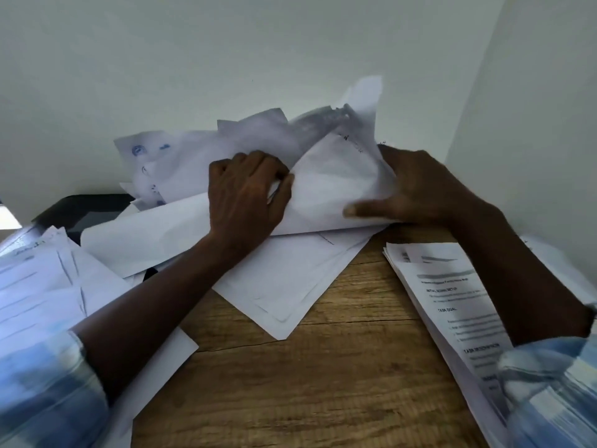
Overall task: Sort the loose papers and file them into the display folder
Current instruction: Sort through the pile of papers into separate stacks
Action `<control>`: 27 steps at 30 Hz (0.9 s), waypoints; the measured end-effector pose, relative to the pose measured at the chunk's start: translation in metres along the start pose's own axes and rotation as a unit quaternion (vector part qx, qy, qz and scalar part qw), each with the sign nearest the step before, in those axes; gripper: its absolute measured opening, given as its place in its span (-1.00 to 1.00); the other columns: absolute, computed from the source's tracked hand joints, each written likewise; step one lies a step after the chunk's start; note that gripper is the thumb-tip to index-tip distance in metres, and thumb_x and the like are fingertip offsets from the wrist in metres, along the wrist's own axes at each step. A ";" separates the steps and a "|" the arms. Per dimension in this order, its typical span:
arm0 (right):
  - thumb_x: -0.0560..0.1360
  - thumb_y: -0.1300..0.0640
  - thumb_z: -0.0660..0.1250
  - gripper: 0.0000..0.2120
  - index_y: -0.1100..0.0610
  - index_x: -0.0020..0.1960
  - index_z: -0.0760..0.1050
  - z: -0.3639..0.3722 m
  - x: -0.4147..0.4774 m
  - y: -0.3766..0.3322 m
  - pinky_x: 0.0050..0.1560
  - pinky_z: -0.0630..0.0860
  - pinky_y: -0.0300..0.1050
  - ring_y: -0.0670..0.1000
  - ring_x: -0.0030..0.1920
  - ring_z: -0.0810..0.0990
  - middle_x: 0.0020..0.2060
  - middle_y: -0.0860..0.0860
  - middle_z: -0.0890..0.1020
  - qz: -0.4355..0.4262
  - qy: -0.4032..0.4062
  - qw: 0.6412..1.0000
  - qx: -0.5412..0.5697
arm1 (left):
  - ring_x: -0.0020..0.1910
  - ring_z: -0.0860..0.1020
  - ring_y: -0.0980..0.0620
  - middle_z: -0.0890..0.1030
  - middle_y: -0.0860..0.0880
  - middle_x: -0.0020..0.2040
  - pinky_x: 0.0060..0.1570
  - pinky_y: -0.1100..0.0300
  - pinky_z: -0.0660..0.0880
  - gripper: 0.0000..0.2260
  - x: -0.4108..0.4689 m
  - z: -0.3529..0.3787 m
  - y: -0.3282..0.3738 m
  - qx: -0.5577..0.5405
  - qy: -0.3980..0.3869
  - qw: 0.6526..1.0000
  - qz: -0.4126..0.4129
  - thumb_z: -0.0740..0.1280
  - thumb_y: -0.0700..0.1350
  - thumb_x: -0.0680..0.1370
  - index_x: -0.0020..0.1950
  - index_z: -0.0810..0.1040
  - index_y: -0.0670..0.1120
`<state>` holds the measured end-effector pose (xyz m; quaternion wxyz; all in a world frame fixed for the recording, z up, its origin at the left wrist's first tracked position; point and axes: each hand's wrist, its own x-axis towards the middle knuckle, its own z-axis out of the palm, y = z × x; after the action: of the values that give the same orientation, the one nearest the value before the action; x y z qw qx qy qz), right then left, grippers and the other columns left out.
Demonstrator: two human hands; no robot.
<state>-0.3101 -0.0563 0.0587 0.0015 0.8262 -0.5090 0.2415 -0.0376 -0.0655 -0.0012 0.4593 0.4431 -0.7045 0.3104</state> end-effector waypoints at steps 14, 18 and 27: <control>0.14 0.27 0.59 -0.63 0.15 -0.38 0.36 0.034 0.008 0.021 -0.39 0.09 -0.16 0.20 -0.55 0.41 -0.51 0.12 0.45 0.041 0.377 0.903 -0.203 | 0.29 0.54 -0.13 0.56 -0.09 0.34 0.17 -0.04 0.52 -0.50 -0.032 0.013 0.036 -0.064 -0.333 0.920 0.195 0.23 0.28 0.61 0.40 0.51 -0.02; 0.30 0.20 0.58 -0.68 0.13 -0.34 0.40 0.038 0.010 0.033 -0.40 0.12 -0.12 0.20 -0.51 0.44 -0.48 0.11 0.49 0.029 0.383 0.902 -0.198 | 0.38 0.50 -0.07 0.52 -0.03 0.44 0.36 -0.06 0.43 -0.39 -0.033 0.012 0.034 -0.070 -0.407 0.904 0.107 0.12 0.39 0.60 0.51 0.38 0.04; 0.46 0.05 0.51 -0.64 0.08 -0.29 0.34 0.040 0.011 0.047 -0.45 0.21 -0.10 0.15 -0.47 0.44 -0.46 0.06 0.47 0.035 0.408 0.895 -0.177 | -0.03 0.64 -0.05 0.67 0.00 0.01 -0.07 0.08 0.54 -0.79 -0.016 0.000 0.044 -0.078 -0.423 0.885 0.178 0.26 0.12 0.64 0.13 0.57 0.04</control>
<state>-0.3291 -0.0983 0.0164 0.3473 0.6228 -0.5264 0.4631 -0.0747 -0.0421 -0.0175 0.0883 0.3623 -0.9208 0.1138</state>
